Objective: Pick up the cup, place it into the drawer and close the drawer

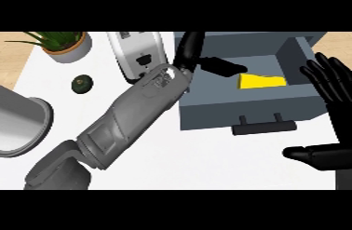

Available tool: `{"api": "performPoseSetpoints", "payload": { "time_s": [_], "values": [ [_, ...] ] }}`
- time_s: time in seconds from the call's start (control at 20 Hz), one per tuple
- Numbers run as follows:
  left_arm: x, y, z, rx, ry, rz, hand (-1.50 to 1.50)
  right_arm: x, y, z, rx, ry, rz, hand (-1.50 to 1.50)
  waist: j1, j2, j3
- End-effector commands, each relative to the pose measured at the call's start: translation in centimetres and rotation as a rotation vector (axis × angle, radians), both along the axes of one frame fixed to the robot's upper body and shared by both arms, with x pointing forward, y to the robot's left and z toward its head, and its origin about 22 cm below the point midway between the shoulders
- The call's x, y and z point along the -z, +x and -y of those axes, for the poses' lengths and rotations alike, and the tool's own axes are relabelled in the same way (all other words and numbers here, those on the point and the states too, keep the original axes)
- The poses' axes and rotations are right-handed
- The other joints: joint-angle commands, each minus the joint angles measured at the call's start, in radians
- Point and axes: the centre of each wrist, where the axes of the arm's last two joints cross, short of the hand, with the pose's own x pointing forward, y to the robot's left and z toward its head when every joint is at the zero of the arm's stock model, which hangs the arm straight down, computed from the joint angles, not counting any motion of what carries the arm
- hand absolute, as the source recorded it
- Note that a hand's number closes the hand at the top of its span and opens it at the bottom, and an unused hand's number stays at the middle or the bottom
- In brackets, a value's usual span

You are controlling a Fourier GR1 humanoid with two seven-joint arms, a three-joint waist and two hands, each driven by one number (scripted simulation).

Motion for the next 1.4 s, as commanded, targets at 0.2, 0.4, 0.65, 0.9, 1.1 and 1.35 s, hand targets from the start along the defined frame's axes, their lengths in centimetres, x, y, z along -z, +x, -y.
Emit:
{"api": "performPoseSetpoints", "payload": {
  "time_s": [0.2, 0.4, 0.65, 0.9, 1.1, 1.35],
  "values": [
    [-2.9, 0.6, 0.5, -0.006, -0.141, 0.021, -1.5, -2.0, -2.7, 1.5, -0.098, -0.143, 0.023, 1.5, 0.033, -0.009, -0.001],
    [-3.2, -0.5, 0.6, 0.0, -0.174, -0.001, -1.5, -1.6, -3.9, 1.0, -0.094, -0.29, -0.017, 1.5, 0.072, -0.02, -0.001],
    [-3.0, 0.5, -4.4, -0.045, -0.22, -0.003, -1.5, -1.6, -5.7, 1.0, -0.044, -0.429, -0.013, 1.5, 0.082, -0.025, -0.001],
    [-1.9, 0.6, -8.7, -0.063, -0.244, -0.012, -1.5, -1.6, -3.9, -2.0, 0.032, -0.506, -0.026, 1.5, 0.092, -0.018, -0.002],
    [-3.7, -0.6, -10.4, -0.066, -0.264, -0.005, -1.5, 0.5, -3.0, -4.3, 0.078, -0.554, -0.018, 1.5, 0.101, -0.022, -0.001],
    [-2.1, -1.8, -15.8, -0.086, -0.277, -0.026, -1.5, 3.0, 0.0, -4.6, 0.062, -0.732, 0.002, 1.5, 0.112, -0.017, -0.001]
  ]
}}
